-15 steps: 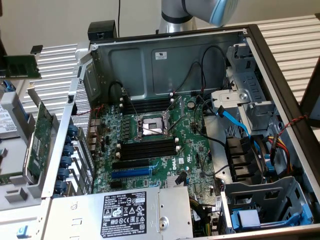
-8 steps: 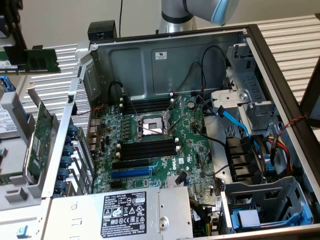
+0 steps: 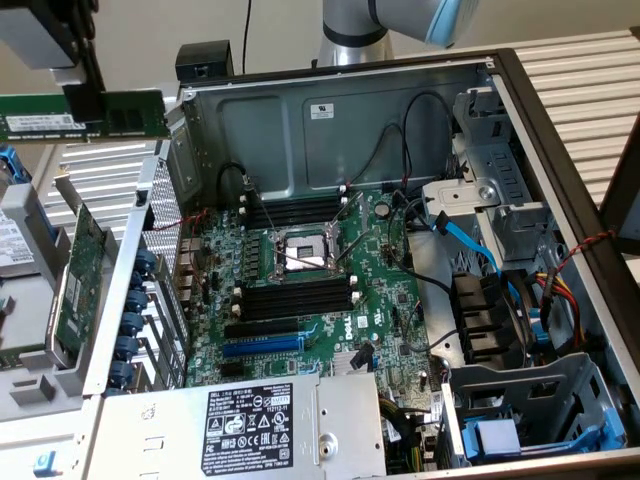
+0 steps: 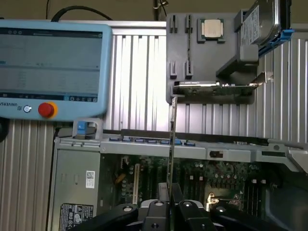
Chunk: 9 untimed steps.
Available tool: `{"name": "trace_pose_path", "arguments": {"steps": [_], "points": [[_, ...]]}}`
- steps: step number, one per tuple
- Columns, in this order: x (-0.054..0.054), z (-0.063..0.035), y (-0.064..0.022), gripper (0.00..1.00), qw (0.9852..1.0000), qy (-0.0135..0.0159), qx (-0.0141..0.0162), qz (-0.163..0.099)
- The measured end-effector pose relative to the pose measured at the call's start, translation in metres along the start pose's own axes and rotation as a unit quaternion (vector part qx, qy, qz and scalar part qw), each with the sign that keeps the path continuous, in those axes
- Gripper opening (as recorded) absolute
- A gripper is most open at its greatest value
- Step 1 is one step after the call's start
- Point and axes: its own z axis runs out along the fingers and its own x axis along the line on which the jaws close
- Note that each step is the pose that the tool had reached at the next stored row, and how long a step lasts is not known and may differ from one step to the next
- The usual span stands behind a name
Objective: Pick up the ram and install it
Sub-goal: 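Pick up the ram and move it above insertion slot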
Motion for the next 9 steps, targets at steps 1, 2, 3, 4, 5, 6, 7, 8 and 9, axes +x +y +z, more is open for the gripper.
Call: {"name": "trace_pose_path", "arguments": {"steps": [1,2,3,4,5,6,7,8,9], "points": [[0.0,-0.0002,-0.0038,0.14,1.0,-0.0005,0.0,0.0],[-0.001,-0.0004,-0.0076,0.14,1.0,-0.0009,0.0,0.0],[-0.001,-0.0006,-0.0114,0.14,1.0,-0.001,0.0,0.0],[-0.002,-0.0007,-0.0153,0.14,1.0,-0.001,0.0,0.0],[-0.004,-0.0007,-0.0197,0.14,1.0,-0.001,0.0001,0.0],[-0.005,-0.0007,-0.0237,0.14,1.0,-0.001,0.0001,0.0],[-0.007,-0.0007,-0.0275,0.14,1.0,-0.0011,0.0001,0.0],[-0.008,-0.0008,-0.0308,0.14,1.0,-0.001,0.0001,0.0],[-0.01,-0.0009,-0.0342,0.14,1.0,-0.001,0.0,0.0]]}}
